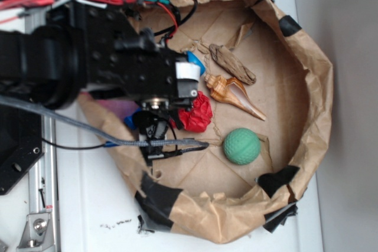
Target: Grab the blue bottle.
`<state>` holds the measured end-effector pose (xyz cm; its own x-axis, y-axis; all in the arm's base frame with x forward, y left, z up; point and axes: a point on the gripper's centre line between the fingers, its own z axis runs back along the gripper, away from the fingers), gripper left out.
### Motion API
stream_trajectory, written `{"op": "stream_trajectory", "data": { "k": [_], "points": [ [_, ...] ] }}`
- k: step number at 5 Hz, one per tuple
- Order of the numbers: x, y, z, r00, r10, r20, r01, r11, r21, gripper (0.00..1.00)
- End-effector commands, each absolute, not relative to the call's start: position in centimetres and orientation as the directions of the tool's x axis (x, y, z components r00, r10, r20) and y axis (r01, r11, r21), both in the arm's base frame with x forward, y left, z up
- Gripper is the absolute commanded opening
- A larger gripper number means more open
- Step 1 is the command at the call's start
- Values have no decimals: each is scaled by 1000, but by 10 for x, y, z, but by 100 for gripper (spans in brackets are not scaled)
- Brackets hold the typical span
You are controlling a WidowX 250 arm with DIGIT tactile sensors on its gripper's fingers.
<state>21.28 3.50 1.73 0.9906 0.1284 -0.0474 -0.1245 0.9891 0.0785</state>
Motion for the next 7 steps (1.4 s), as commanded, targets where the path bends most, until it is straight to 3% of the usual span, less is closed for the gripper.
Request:
{"op": "stream_trajectory", "data": {
  "k": [1,2,3,4,5,7],
  "points": [
    [253,70,30,955,294,33,-295,937,190,0],
    [256,69,62,975,220,40,-223,940,259,0],
    [255,65,111,987,153,42,-158,978,138,0],
    [246,61,161,982,161,94,-163,987,8,0],
    [241,55,192,982,177,66,-174,984,-43,0],
    [242,34,171,971,239,21,-240,971,18,0]
  ]
}}
